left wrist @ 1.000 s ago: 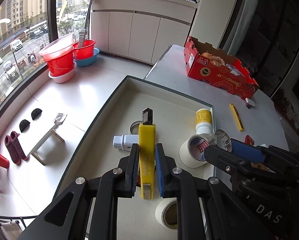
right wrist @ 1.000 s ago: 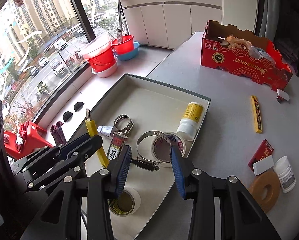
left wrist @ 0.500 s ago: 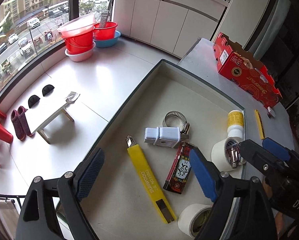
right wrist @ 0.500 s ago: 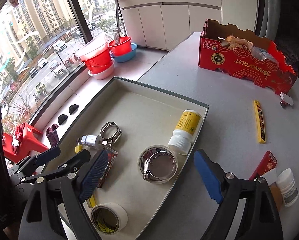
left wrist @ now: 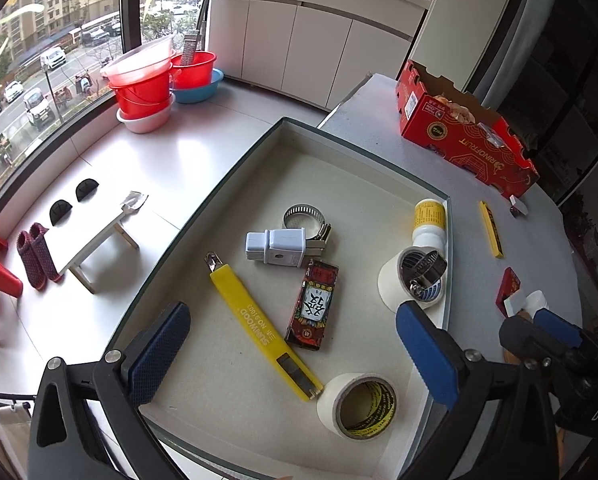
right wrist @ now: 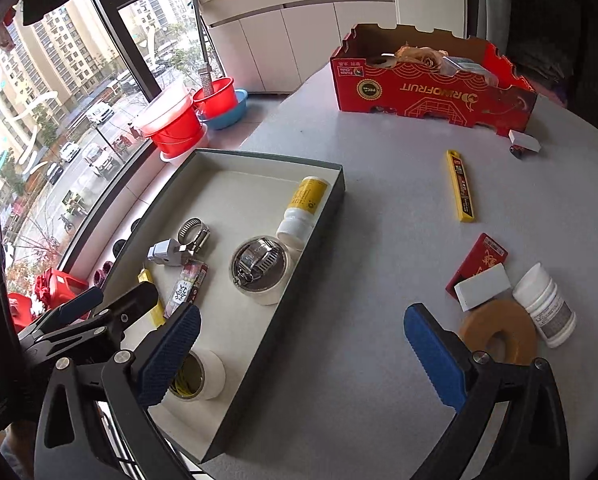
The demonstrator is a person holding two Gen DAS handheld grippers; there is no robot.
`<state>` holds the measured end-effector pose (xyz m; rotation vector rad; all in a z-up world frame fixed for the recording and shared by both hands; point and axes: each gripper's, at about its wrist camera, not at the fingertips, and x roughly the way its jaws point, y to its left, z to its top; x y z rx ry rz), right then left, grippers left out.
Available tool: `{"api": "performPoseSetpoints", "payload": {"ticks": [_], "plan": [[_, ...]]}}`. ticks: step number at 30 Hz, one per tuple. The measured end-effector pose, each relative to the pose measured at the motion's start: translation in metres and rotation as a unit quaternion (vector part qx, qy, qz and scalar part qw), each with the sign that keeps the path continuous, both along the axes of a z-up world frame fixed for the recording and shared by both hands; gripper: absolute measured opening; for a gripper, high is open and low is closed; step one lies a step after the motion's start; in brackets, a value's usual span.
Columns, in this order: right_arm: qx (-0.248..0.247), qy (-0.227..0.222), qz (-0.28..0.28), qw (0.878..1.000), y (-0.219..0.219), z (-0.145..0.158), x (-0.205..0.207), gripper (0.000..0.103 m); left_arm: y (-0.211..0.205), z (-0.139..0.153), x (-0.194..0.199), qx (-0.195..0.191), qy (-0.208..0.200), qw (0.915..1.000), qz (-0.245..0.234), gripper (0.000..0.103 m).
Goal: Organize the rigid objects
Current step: 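Move left tool to beige tape ring while right tool approaches white bottle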
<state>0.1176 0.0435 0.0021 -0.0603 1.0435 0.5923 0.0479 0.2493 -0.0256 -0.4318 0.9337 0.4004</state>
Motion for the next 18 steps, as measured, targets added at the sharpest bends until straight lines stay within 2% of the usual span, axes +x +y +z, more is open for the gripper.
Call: {"api": "performPoseSetpoints", "payload": {"ticks": [9, 18], "plan": [[0.001, 0.026, -0.085, 0.996, -0.100, -0.013, -0.019, 0.102, -0.066, 0.007, 0.005, 0.008, 0.007, 0.9979, -0.064, 0.103], [-0.008, 0.049, -0.198, 0.979, -0.203, -0.036, -0.022, 0.102, -0.148, -0.001, 0.016, 0.019, 0.025, 0.9896, -0.141, 0.103]]}}
